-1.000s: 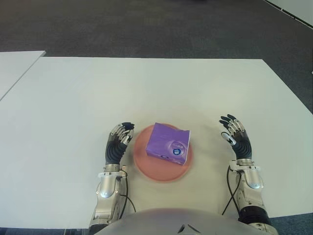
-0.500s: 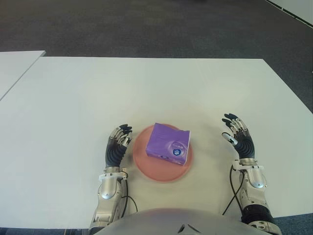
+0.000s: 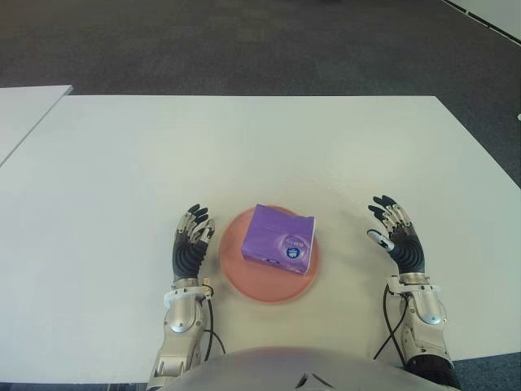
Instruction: Put the tissue paper into the plate.
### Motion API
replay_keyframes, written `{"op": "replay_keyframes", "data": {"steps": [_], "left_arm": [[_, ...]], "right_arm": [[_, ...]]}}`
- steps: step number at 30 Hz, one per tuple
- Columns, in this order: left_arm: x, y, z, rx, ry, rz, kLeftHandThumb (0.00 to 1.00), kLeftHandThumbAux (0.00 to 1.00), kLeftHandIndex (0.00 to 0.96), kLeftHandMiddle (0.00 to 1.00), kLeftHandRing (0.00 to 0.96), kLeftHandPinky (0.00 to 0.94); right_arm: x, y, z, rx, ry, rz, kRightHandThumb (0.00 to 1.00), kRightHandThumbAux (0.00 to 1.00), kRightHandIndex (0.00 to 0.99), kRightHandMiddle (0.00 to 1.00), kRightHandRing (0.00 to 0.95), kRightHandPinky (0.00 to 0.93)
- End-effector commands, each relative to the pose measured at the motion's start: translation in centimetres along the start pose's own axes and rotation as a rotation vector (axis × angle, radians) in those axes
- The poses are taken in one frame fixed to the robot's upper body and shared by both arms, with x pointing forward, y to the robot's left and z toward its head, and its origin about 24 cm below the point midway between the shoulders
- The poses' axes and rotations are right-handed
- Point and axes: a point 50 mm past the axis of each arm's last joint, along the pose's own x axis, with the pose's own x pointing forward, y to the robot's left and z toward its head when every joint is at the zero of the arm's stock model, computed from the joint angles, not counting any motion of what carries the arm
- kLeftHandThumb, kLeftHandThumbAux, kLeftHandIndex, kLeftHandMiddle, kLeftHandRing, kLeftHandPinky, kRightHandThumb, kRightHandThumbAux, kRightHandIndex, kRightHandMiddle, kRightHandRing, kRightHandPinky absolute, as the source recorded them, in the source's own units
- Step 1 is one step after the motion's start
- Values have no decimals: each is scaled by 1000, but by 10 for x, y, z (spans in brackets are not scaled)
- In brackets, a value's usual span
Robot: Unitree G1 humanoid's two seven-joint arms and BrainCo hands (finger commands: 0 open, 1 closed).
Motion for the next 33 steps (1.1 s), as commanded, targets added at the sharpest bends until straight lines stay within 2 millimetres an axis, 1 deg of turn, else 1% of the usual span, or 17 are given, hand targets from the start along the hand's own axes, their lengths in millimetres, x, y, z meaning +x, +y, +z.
{"op": "replay_keyframes", "data": {"steps": [1,11,16,20,24,28,33], "left_arm": [[-6,-6,-15,-7,119,15,236,613,156,215,230,262],[-6,-2,-16,14,138,8,211,613,144,207,224,264],[-7,-3,-15,6,133,0,207,607,139,208,223,256],[-8,-4,-13,5,130,-9,213,605,136,216,231,271],[-11,-3,-12,13,129,-20,222,604,135,227,241,269],[-12,-1,-11,17,129,-25,220,600,134,225,237,256],[-14,3,-10,25,117,-43,219,594,135,217,231,253]], "right_arm": [[-18,5,-14,1,97,7,174,611,117,171,144,0],[-23,6,-11,-19,111,23,121,584,96,128,74,0],[-24,9,-9,-16,109,38,103,583,90,112,64,0],[-27,15,-10,-6,118,54,101,591,91,107,69,0],[-34,25,-17,30,157,88,143,593,104,117,97,11],[-35,26,-17,52,169,96,179,602,112,125,109,37],[-41,26,-15,87,181,93,179,608,98,113,84,21]]}}
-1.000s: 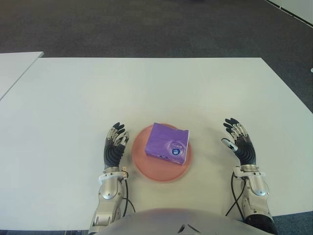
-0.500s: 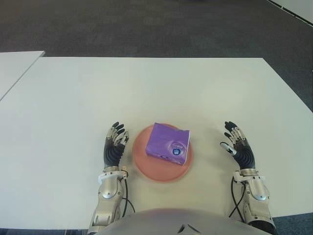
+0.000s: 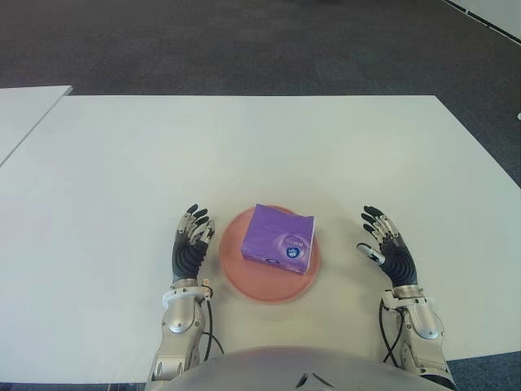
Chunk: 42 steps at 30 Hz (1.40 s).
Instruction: Put the tissue paper into the plate.
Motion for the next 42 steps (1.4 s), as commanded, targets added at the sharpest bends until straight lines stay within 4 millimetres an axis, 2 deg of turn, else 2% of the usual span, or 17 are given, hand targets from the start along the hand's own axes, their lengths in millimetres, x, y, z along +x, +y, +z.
{"op": "replay_keyframes", "data": {"steps": [1,15,25,33,42], "left_arm": [[-10,2,-13,10,80,-26,220,593,135,216,231,255],[-14,16,-10,10,-10,-71,216,592,135,203,225,247],[-13,32,-8,37,-56,-79,166,548,151,200,217,251],[-14,41,-3,25,-92,-71,170,567,222,224,233,278],[-15,48,0,24,-122,-66,194,586,269,247,251,294]], "right_arm": [[-19,8,-16,75,119,-3,179,609,95,110,80,18],[-37,21,-8,81,140,-8,159,604,66,89,35,0],[-40,38,2,103,138,-10,186,624,50,72,22,0],[-41,51,6,93,189,-11,208,631,43,52,13,0],[-43,59,11,55,247,-7,226,590,39,36,4,0]]}}
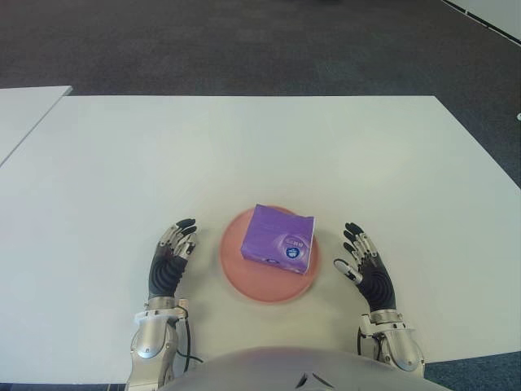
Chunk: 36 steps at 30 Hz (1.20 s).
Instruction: Put the tissue paper into the plate.
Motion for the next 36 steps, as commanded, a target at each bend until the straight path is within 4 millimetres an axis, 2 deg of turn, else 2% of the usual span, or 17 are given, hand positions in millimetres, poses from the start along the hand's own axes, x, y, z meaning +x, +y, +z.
{"op": "replay_keyframes", "data": {"steps": [1,13,28,36], "left_arm": [[-3,5,-1,1,1,-6,197,586,276,253,255,298],[-4,6,2,9,-9,-14,197,583,292,263,261,293],[-6,1,1,19,5,-44,195,532,267,247,249,283],[-7,1,2,15,2,-44,197,538,267,249,252,290]], "right_arm": [[-10,6,-8,-20,106,4,224,579,38,33,2,0],[-11,7,-7,-15,132,-31,218,529,40,42,17,8],[-7,5,-3,-2,111,-50,236,516,30,31,8,3],[-6,6,-2,20,107,-71,241,531,34,40,15,3]]}}
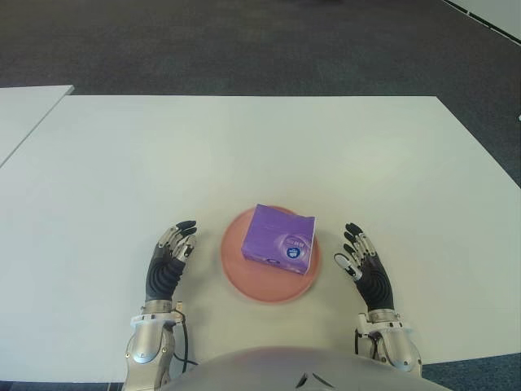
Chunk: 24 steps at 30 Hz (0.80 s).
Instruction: Put the tissue paper into the plate.
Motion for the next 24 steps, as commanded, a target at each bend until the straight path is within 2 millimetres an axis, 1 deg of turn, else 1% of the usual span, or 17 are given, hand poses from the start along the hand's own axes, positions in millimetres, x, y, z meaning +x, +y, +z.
{"op": "replay_keyframes", "data": {"steps": [1,11,18,24], "left_arm": [[-2,0,-1,4,14,-13,199,541,269,250,254,293],[-3,0,0,0,3,-15,218,565,275,258,260,298],[-3,0,1,4,5,-19,215,559,267,254,256,287],[-4,-1,2,7,4,-28,198,533,265,253,253,283]], "right_arm": [[-4,0,-8,20,64,-18,242,533,36,43,16,2],[-3,1,-6,27,50,-18,261,546,48,62,22,0],[-2,-1,-5,15,38,-7,257,562,47,53,13,0],[-1,-5,-7,-3,31,-11,229,594,45,55,16,0]]}}
